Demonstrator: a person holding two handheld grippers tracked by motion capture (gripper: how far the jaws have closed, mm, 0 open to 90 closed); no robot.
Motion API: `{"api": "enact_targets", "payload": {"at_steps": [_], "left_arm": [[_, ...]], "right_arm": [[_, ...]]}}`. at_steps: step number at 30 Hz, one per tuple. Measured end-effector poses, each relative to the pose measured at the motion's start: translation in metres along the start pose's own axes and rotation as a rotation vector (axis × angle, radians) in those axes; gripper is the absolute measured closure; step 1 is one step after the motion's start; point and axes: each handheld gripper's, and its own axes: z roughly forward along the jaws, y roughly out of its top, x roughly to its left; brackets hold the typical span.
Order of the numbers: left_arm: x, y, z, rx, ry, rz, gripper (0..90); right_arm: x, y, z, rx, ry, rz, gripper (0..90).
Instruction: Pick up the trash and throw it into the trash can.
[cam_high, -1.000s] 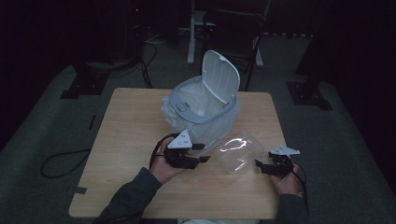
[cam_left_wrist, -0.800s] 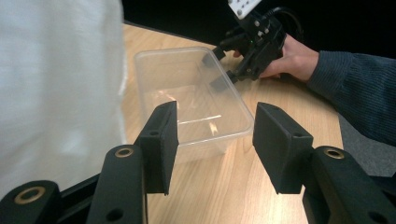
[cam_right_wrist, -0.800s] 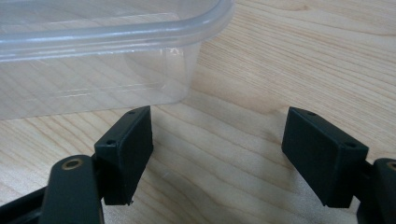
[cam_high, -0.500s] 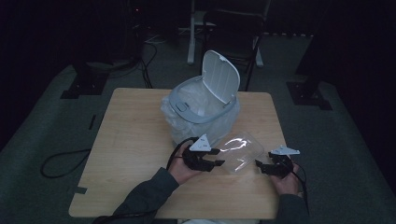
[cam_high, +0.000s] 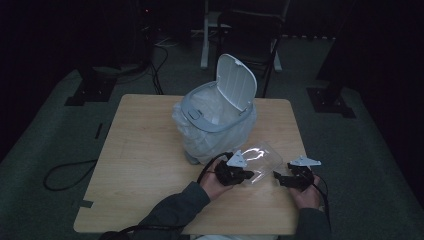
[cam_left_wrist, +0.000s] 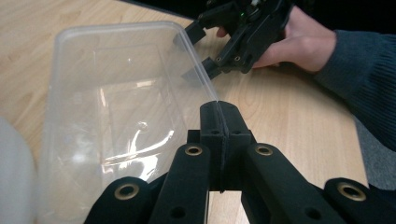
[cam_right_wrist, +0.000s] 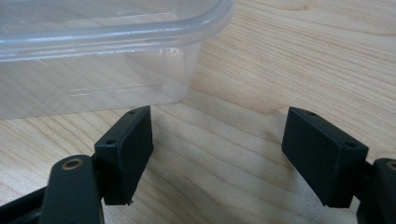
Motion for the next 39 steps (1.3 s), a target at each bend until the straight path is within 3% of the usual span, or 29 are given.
{"api": "enact_targets", "payload": {"at_steps": [7,10,11,15,20,27,31,33,39], "left_arm": [[-0.019,-0.009,0.023,0.02,-0.036,0.016,89.0],[-0.028,-0.014,0.032,0.081,0.002,0.069,87.5],[-0.029,-0.018,0.034,0.097,0.008,0.069,86.4],[-0.023,-0.028,0.034,0.119,0.047,0.03,83.8],[-0.016,-0.032,0.025,0.126,0.08,0.03,77.9],[-0.008,-0.045,0.03,0.17,0.077,0.001,74.5],[-0.005,-0.048,0.03,0.178,0.081,-0.01,73.9],[-0.003,-0.049,0.029,0.18,0.084,-0.009,73.5],[-0.002,-0.05,0.016,0.133,0.067,-0.021,68.2]], "right_arm": [[0.0,0.0,0.0,0.0,-0.001,-0.001,23.8],[0.0,0.0,0.0,0.0,-0.001,-0.002,23.8],[0.0,0.0,0.0,0.0,-0.001,-0.002,23.8],[0.0,0.0,0.0,0.0,-0.001,-0.002,23.8],[0.0,0.0,0.0,0.0,-0.001,-0.001,23.8],[-0.002,-0.002,-0.002,0.0,-0.006,0.001,23.8],[-0.013,-0.007,-0.007,-0.005,-0.048,0.036,25.0],[-0.014,-0.006,-0.007,-0.004,-0.046,0.04,25.0],[-0.014,-0.006,-0.007,-0.004,-0.046,0.041,25.0]]}}
